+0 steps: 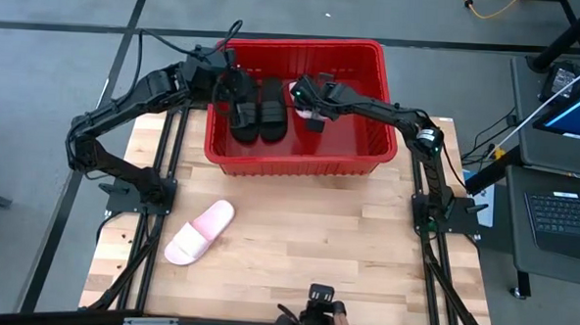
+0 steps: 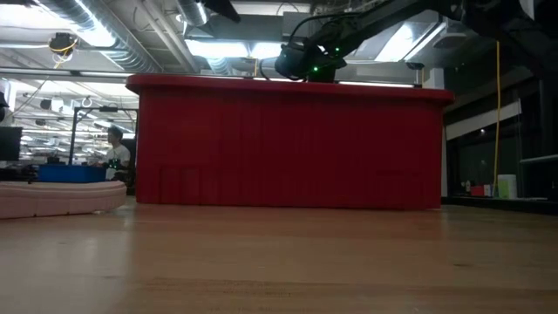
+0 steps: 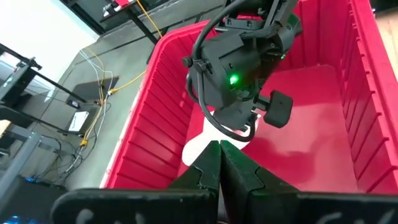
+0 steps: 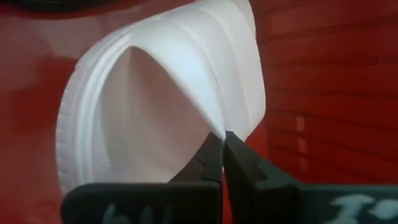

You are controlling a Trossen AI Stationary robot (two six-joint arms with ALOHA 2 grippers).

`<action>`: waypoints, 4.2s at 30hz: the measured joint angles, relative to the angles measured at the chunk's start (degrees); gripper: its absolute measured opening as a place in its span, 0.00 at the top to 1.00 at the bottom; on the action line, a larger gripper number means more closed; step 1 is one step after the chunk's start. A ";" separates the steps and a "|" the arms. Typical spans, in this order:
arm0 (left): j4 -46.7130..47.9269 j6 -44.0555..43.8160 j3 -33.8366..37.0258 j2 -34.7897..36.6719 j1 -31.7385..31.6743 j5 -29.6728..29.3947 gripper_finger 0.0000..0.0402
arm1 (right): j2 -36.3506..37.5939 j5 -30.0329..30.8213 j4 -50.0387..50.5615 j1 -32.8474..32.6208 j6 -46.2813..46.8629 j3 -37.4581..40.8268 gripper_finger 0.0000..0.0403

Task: Pick and place slides into bin
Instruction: Put the right pink slides into the red bin, then put the pink slides into the red bin

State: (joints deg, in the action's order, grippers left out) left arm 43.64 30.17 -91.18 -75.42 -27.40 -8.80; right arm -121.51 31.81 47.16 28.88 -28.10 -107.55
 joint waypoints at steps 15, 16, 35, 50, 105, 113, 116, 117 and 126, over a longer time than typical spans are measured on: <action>0.00 -4.22 0.00 0.00 0.37 0.06 1.00 | -0.13 -6.92 2.12 0.22 2.32 0.00 0.99; 0.00 -4.49 0.00 0.00 0.37 0.24 1.00 | -0.22 -7.28 2.27 0.26 2.31 0.00 0.99; 0.00 -7.12 0.00 0.00 2.81 3.99 0.99 | -3.06 -10.11 -3.45 1.01 2.62 0.02 0.86; 0.04 -7.03 0.00 0.00 3.04 3.93 0.99 | -3.10 -11.54 -0.51 1.01 2.52 0.02 0.60; 34.19 -21.75 -0.07 10.07 15.21 15.46 0.82 | 6.26 -2.35 25.42 -17.65 10.62 -26.97 0.99; 38.76 -29.41 -0.07 9.54 21.78 15.47 0.66 | 12.18 -3.16 28.50 -26.38 20.64 -26.97 1.00; 39.50 -34.28 -0.07 9.40 25.10 13.77 0.65 | 12.87 -2.68 29.91 -29.33 22.73 -26.88 1.00; 39.51 -35.38 -0.07 9.40 26.43 13.71 0.65 | 12.87 -2.73 30.14 -30.28 23.28 -26.40 1.00; 35.40 -55.98 10.07 9.68 40.17 13.71 0.68 | 15.56 -3.37 25.48 -35.48 27.90 -9.59 1.00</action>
State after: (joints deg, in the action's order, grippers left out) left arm 79.04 -25.81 -81.11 -65.73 12.77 4.91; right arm -105.95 28.44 72.64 -6.60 -0.20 -117.13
